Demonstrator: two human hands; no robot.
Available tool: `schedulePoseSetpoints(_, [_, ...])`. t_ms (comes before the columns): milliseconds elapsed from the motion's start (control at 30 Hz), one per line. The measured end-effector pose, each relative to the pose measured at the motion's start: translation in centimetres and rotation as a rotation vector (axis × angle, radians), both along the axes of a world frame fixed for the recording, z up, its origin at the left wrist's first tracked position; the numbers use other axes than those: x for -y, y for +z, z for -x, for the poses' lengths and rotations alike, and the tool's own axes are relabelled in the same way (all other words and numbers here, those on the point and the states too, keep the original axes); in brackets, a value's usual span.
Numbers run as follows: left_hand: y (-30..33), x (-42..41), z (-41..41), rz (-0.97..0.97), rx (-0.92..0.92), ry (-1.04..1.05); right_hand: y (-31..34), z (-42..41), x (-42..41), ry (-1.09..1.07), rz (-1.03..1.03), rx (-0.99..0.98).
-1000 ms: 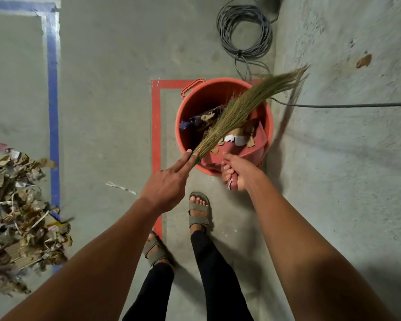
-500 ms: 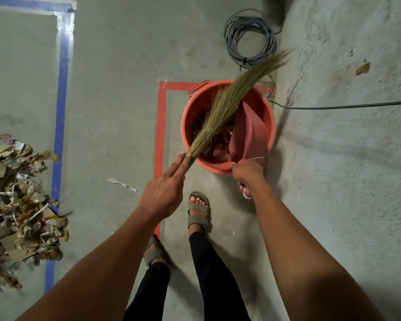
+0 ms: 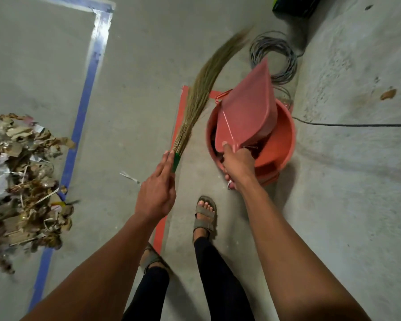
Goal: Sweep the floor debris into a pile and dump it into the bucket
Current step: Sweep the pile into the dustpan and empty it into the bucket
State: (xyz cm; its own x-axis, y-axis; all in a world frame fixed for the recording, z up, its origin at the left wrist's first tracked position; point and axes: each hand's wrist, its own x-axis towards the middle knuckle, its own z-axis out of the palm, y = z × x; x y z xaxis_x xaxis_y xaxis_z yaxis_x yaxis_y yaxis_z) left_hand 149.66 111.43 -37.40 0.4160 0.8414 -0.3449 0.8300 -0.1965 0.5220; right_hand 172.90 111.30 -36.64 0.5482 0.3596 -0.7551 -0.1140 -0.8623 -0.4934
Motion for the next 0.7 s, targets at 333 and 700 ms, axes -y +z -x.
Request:
schedulePoseSetpoints(333, [-5.9,1.2,10.8,0.325,-0.173,0.15,-2.7,14.4,-1.0,0.127,-0.038,-0.167])
schedulePoseSetpoints(700, [-12.8,6.2,30.4,0.656,-0.546,0.445,-12.7,28.2,5.2,0.095,0.126,-0.382])
